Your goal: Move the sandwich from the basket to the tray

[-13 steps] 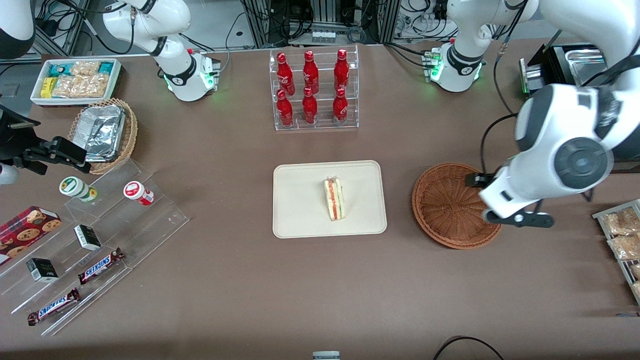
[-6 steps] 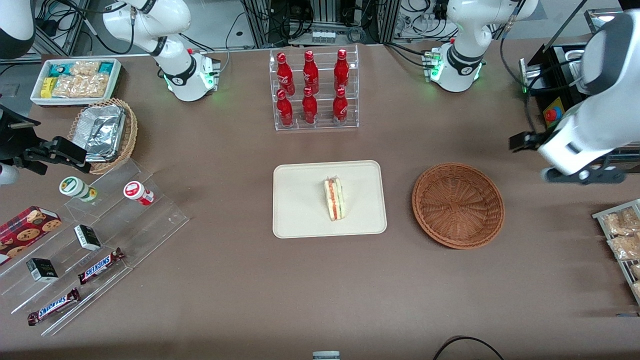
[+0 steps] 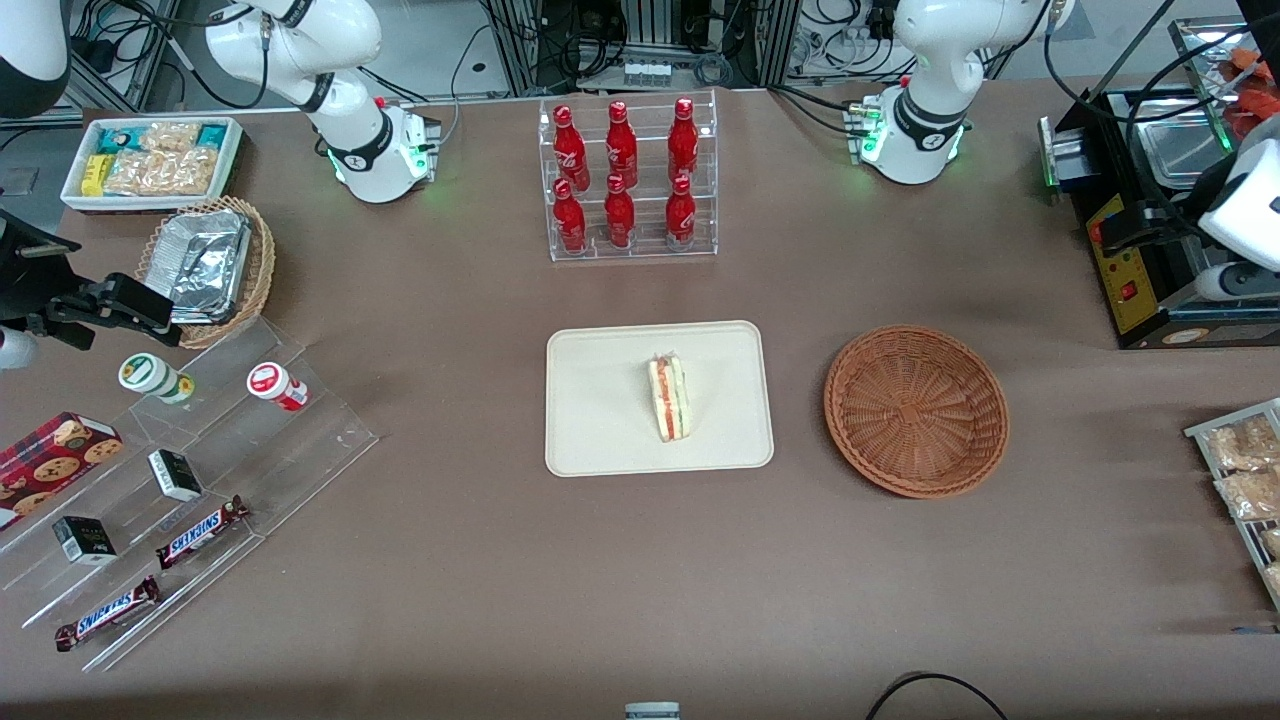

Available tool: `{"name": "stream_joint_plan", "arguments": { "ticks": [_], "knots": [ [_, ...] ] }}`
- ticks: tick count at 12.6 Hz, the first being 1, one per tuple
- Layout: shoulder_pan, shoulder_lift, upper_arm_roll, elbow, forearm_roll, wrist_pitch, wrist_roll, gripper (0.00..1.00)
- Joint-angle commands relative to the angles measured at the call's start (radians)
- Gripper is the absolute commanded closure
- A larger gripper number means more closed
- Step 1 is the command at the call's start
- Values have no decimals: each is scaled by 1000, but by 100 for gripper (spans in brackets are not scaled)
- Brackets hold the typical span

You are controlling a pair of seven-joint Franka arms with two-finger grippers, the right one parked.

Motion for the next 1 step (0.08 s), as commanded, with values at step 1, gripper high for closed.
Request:
{"name": "stream_joint_plan", "arguments": {
  "ticks": [1],
  "knots": [
    [9, -8, -1, -4, -17, -7, 12, 0]
  ]
}}
